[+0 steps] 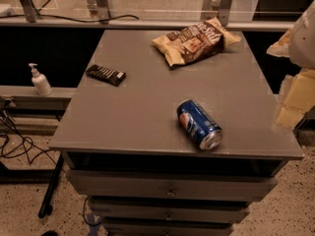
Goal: Place pepsi can upright
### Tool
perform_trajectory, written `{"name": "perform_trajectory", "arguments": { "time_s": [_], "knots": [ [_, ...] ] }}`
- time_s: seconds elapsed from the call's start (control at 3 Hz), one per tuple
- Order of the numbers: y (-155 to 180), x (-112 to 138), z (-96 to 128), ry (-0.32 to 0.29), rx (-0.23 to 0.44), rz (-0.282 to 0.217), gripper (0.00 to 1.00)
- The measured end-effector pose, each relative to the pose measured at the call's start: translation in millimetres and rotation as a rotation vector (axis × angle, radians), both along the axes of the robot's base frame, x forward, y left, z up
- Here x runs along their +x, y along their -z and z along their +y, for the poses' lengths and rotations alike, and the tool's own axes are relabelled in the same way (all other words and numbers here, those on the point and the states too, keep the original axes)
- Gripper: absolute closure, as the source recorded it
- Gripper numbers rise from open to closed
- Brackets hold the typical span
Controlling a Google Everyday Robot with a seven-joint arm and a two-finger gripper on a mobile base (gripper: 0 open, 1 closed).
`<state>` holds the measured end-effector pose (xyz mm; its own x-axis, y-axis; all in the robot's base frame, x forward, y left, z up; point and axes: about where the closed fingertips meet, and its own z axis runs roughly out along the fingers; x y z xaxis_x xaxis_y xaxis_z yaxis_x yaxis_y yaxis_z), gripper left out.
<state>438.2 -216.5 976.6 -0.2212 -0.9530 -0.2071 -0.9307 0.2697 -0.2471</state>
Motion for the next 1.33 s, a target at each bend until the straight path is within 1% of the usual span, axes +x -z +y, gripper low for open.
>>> {"name": "perform_trajectory", "arguments": {
  "time_s": [0.33,0.67,1.0,1.33],
  "knots": [
    [0,0,0,0.0,0.0,0.0,0.0],
    [1,3,3,0.042,0.021,0.006,0.0],
    [10,11,30,0.122,0.125,0.037,0.0],
    [16,16,76,0.221,0.241,0.082,0.0]
  ]
}}
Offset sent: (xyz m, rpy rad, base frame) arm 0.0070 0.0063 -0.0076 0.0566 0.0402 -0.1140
